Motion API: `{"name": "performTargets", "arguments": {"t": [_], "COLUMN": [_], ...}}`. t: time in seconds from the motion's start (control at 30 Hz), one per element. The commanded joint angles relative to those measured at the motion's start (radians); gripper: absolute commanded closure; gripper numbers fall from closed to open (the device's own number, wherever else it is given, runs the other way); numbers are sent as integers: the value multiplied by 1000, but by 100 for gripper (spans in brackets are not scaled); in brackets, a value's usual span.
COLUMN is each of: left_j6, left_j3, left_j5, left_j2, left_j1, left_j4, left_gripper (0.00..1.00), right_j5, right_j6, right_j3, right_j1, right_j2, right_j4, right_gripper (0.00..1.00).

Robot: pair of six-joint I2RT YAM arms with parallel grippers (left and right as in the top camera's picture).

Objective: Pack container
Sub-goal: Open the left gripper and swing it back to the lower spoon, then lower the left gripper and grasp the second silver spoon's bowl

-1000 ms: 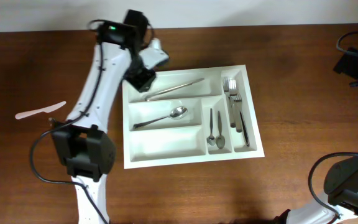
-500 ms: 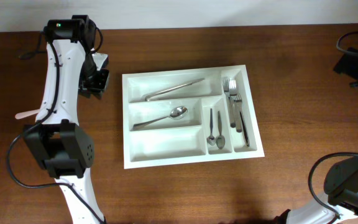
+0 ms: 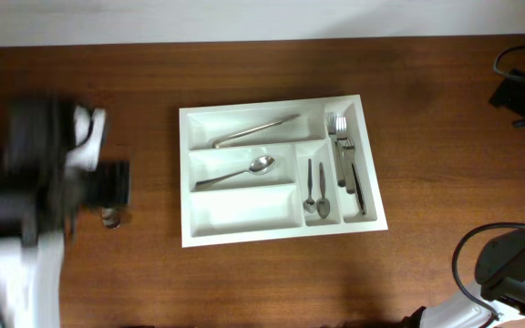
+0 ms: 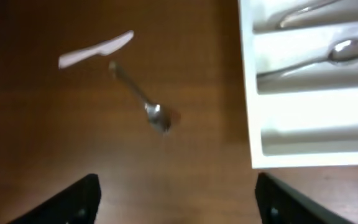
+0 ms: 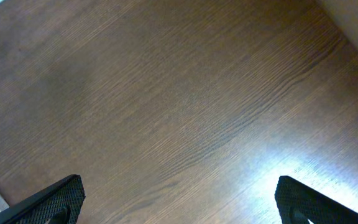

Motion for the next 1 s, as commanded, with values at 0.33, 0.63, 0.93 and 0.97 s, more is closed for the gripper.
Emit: {"name": "performTargets", "arguments": {"t": [0.33,0.63,0.93,0.97], "left_j6": [-383,-367,-135,-104], "left_j3": [-624,-687,-687,-687], "left_j5": [-193,-249,-257,-257], "left_j2": [-138,225,435,443], "left_j1": [59,105,105,105], "left_j4": [275,418,621,645], "left_gripper": [27,27,36,38], "right_j5": [1,1,1,1], "right_j6": [5,5,5,5], "right_j3": [14,14,14,14], "right_j1": [-3,-3,-3,-3], "right_j2": [-10,-10,-10,-10], "right_j4": [1,1,1,1], "right_gripper": [1,1,1,1]}}
